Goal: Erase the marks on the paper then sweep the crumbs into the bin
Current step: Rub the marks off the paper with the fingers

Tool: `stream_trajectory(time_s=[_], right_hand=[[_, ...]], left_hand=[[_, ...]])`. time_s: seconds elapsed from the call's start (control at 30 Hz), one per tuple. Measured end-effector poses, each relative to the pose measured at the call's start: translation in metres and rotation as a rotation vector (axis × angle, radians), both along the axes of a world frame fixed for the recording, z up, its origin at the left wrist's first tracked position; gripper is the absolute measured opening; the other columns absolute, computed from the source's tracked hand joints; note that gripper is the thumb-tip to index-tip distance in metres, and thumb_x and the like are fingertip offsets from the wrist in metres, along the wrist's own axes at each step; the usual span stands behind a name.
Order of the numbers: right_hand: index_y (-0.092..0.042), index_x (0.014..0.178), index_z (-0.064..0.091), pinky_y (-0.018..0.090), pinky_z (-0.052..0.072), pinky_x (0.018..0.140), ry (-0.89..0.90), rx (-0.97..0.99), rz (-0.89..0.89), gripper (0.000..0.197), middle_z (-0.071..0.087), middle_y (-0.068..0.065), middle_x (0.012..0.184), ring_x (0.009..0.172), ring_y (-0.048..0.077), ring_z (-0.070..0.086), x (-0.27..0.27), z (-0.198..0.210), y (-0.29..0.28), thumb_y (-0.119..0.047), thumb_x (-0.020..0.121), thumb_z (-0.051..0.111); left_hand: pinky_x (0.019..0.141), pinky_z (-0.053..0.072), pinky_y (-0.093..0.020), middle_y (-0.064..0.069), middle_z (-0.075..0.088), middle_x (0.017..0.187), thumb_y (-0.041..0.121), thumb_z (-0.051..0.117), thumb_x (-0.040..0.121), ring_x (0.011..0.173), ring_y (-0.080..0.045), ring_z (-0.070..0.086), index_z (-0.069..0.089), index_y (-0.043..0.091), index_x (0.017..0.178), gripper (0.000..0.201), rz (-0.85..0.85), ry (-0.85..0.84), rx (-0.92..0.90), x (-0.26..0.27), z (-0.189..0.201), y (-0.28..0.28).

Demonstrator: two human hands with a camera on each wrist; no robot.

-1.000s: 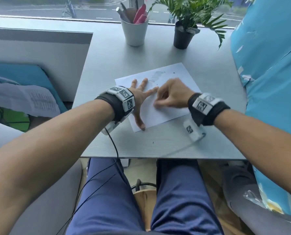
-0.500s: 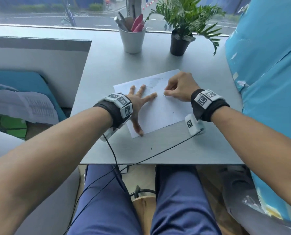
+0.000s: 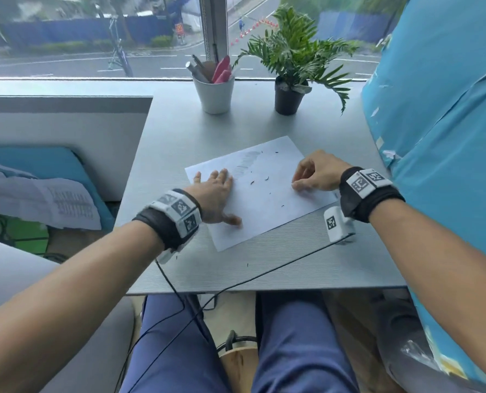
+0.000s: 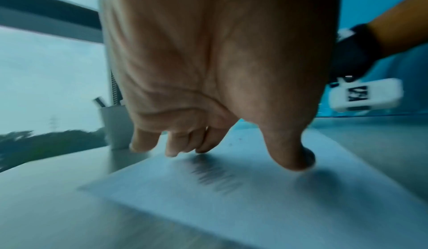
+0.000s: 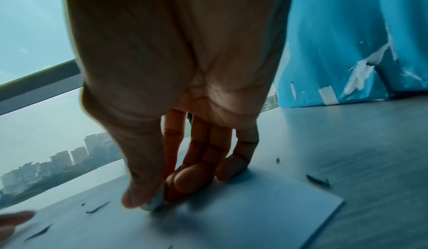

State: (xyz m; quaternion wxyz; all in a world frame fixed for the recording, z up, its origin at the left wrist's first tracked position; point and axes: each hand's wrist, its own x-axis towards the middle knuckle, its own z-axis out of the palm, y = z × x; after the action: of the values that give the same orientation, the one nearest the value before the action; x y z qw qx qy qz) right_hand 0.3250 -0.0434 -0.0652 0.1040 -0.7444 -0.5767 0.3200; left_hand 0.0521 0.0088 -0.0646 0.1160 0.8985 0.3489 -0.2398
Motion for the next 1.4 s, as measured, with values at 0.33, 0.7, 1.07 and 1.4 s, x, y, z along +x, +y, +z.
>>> stream_trajectory(time_s=[0.33,0.7,1.07,1.4], right_hand=[[-0.017,0.082,0.076,0.013,0.041,0.051,-0.002,0.009,0.038,0.009,0.067,-0.005,0.066,0.056,0.006,0.058,-0.002,0.004,-0.003,-0.022,0.076,0.080],[-0.018,0.081,0.076,0.017,0.040,0.054,-0.028,-0.009,0.038,0.009,0.068,-0.007,0.065,0.055,0.004,0.059,-0.004,0.006,-0.002,-0.024,0.076,0.080],[-0.020,0.079,0.076,0.018,0.040,0.056,-0.038,-0.010,0.024,0.008,0.069,-0.006,0.067,0.056,0.004,0.060,-0.003,0.004,-0.003,-0.025,0.075,0.080],[-0.019,0.080,0.076,0.017,0.042,0.059,-0.082,-0.007,0.005,0.007,0.070,-0.006,0.070,0.061,0.003,0.060,-0.010,0.010,-0.004,-0.023,0.075,0.080]], left_hand=[[0.120,-0.010,-0.047,0.006,-0.018,0.163,0.068,0.028,0.095,0.150,-0.018,-0.017,-0.009,0.031,0.157,0.081,-0.509,-0.170,-0.112,0.056,-0.027,-0.050],[0.122,-0.008,-0.047,-0.006,-0.020,0.163,0.083,0.027,0.085,0.150,-0.022,-0.019,-0.013,0.013,0.157,0.108,-0.088,-0.076,0.078,0.042,-0.011,-0.015],[0.123,-0.003,-0.049,0.004,-0.025,0.162,0.077,0.028,0.087,0.151,-0.019,-0.016,-0.016,0.027,0.156,0.096,0.040,-0.082,-0.030,-0.013,-0.023,0.037],[0.122,-0.001,-0.051,-0.002,-0.017,0.164,0.064,0.051,0.090,0.152,-0.021,-0.012,-0.008,0.020,0.158,0.100,-0.121,-0.234,-0.089,0.032,-0.016,0.002]])
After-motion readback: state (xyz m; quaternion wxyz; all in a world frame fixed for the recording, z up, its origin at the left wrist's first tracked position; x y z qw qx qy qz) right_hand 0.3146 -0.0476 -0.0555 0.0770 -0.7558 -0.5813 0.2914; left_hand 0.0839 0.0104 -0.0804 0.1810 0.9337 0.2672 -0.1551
